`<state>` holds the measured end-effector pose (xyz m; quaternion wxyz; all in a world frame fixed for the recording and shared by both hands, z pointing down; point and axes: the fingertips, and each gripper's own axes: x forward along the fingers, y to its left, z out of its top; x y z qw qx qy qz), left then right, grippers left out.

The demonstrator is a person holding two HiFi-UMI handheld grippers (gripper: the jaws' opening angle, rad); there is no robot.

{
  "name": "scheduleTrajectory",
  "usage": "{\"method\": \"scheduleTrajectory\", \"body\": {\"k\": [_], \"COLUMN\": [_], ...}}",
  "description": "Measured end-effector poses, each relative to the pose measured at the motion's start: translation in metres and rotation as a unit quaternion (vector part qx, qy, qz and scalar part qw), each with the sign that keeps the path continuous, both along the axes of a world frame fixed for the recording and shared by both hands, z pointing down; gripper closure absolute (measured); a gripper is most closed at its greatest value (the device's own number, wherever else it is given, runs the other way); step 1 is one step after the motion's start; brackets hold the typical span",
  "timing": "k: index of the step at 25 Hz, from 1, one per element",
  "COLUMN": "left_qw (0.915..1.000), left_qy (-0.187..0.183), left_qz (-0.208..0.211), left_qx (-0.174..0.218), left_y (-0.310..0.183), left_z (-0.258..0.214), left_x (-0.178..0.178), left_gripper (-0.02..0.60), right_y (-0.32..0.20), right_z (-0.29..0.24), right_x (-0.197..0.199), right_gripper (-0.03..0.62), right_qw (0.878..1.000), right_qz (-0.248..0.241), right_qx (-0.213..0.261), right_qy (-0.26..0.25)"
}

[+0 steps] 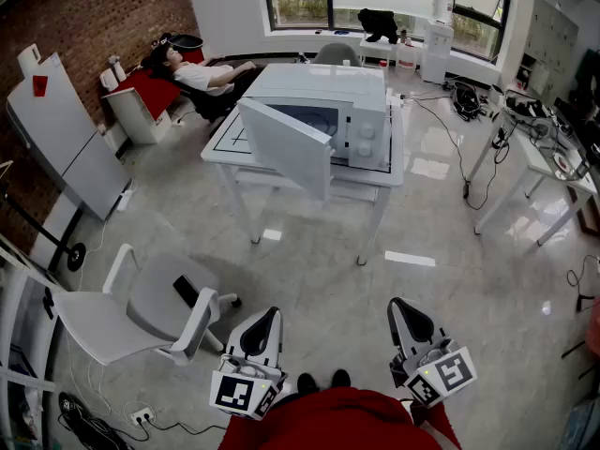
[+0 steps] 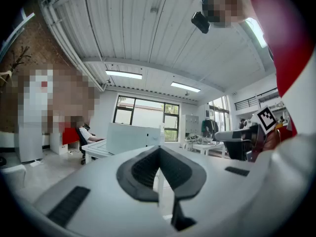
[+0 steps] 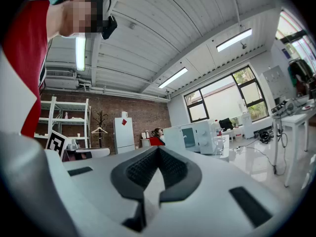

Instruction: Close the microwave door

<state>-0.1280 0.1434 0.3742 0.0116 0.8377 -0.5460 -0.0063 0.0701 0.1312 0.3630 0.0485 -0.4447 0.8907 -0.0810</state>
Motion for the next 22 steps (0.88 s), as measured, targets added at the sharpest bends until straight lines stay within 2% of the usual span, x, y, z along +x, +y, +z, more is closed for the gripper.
{"method": "scheduleTrajectory", "body": {"k": [9, 22], "left_qw": [0.9998, 0.9997], "left_qy": [0.011, 0.004], "left_qz": [-0.001, 0.003], "left_qx": [-0.013, -0.024], "left_y": [0.002, 0.005], "left_z": [0.005, 0.009], "left_x": [0.001, 0.006], "left_gripper": [0.572, 0.572], "right_y": [-0.001, -0.001], "right_z": [0.007, 0.013], "right_x": [-0.010, -0.014], "right_gripper": [0.582, 0.582], "right_qw": [1.000, 0.999], "right_qz": [-0.012, -0.034], "right_qx": [-0.012, -0.018], "right_qy": [-0.008, -0.009]}}
